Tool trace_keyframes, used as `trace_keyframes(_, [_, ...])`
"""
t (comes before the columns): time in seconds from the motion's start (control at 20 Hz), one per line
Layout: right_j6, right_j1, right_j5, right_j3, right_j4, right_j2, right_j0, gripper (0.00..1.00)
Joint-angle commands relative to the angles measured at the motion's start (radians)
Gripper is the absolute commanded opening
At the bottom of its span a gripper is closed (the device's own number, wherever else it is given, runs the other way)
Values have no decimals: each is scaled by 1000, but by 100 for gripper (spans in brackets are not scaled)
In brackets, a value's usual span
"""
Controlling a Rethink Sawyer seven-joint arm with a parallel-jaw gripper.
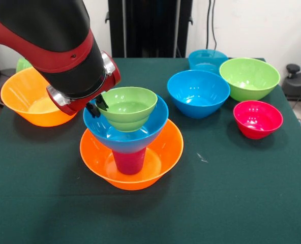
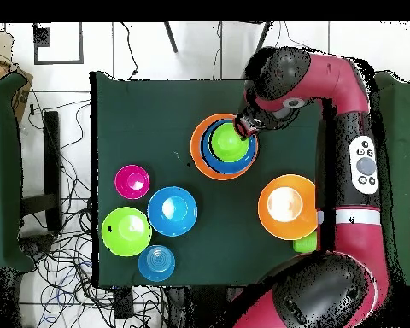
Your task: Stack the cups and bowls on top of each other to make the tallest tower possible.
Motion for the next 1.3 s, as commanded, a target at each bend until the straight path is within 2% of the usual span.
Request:
trace_keyframes(0.05, [-247,3,-60,45,-70,-76,20,0])
trace_keyframes(1.3, [-262,-21,-137,96,-71,-73,3,0])
